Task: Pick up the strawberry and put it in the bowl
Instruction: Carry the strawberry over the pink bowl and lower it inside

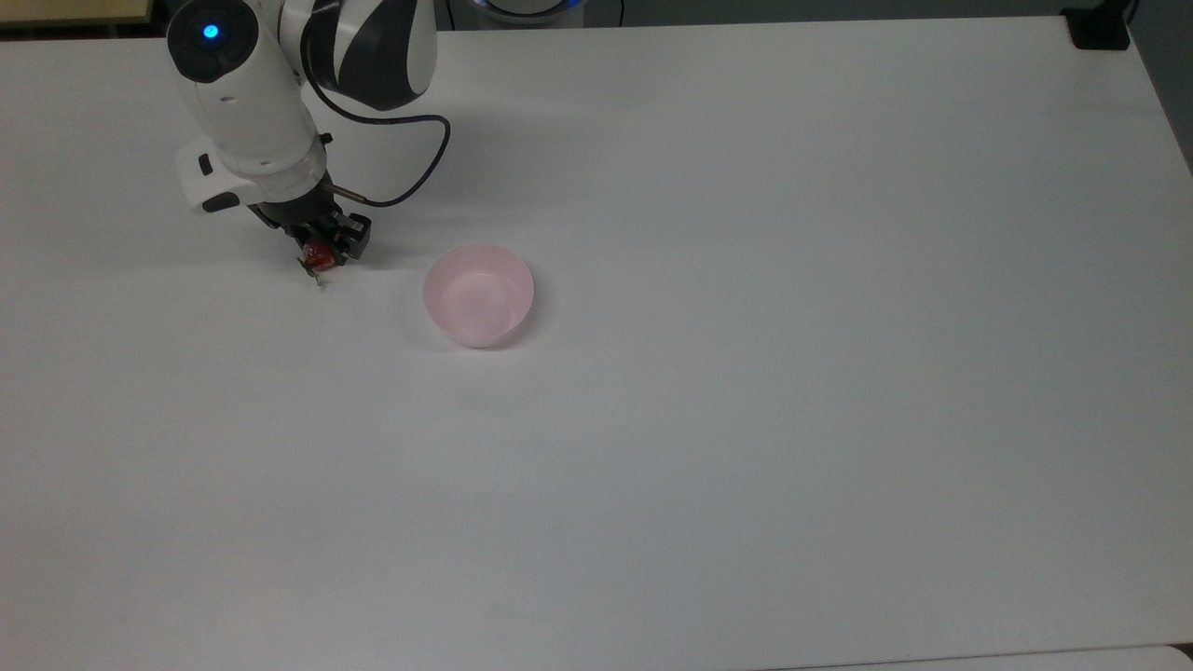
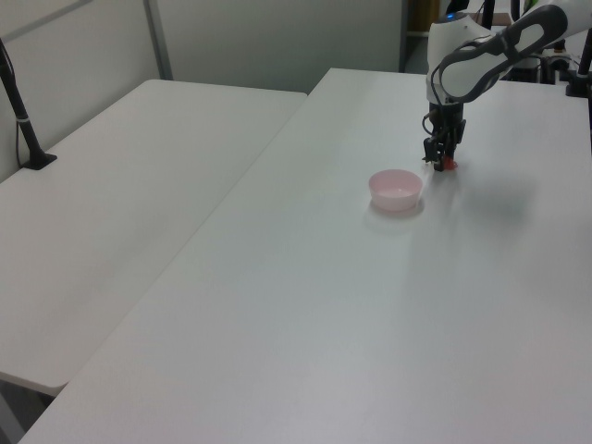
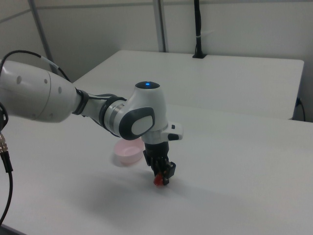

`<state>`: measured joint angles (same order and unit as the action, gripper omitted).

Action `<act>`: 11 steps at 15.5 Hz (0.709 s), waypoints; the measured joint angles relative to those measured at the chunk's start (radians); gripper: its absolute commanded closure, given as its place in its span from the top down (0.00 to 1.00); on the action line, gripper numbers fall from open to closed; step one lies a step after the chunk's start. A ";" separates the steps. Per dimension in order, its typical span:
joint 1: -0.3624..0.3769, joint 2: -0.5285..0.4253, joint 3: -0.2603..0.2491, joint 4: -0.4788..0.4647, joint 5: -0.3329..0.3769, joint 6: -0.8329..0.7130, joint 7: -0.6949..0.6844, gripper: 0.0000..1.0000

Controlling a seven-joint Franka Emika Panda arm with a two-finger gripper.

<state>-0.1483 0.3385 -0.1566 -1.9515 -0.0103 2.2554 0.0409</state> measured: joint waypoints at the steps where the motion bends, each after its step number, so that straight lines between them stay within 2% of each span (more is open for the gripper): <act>1: 0.000 0.000 0.001 0.000 0.000 0.000 0.000 0.38; 6: 0.001 -0.007 0.032 0.022 0.000 -0.013 0.000 0.38; 11: 0.005 -0.042 0.113 0.121 0.001 -0.135 0.030 0.38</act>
<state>-0.1428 0.2965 -0.0440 -1.8307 -0.0098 2.1204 0.0713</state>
